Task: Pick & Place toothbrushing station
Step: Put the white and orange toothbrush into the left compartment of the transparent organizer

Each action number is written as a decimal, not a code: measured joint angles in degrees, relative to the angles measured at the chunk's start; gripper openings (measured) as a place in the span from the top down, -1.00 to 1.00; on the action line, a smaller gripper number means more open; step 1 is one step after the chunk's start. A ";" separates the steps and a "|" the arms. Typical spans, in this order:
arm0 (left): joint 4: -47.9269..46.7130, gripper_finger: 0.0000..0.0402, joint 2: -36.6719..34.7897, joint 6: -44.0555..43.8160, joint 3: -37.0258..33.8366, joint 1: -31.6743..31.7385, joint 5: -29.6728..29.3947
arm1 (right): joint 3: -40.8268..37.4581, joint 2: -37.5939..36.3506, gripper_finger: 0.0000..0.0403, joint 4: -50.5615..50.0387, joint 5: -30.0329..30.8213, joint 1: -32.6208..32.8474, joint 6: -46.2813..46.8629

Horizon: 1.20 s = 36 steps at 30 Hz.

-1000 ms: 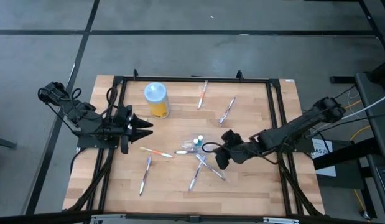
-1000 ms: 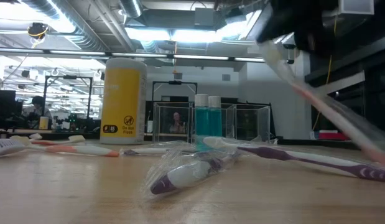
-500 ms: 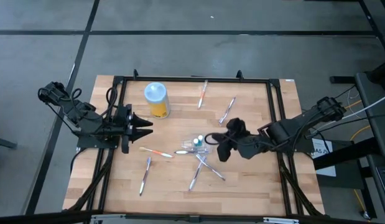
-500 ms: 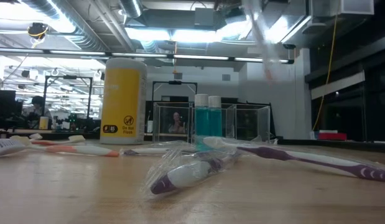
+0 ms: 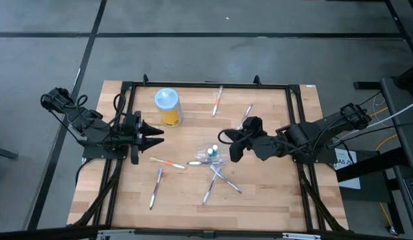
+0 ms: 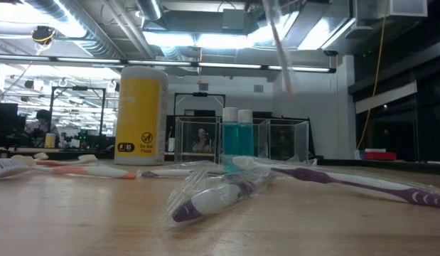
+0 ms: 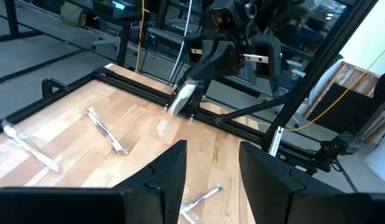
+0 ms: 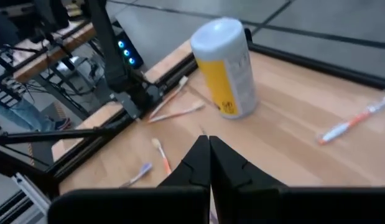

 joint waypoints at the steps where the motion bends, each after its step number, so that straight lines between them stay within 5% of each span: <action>1: 0.00 0.29 0.00 0.00 0.00 0.00 -0.19 | -0.02 0.00 1.00 0.81 0.00 -0.35 -0.95; 19: 0.85 0.29 0.07 0.00 0.00 0.00 -1.31 | -2.39 -0.17 1.00 -9.20 0.80 -2.30 -2.73; 36: 0.85 0.29 0.07 -0.09 0.00 -2.05 -2.65 | -6.12 -0.28 1.00 -0.44 1.90 -2.46 -2.58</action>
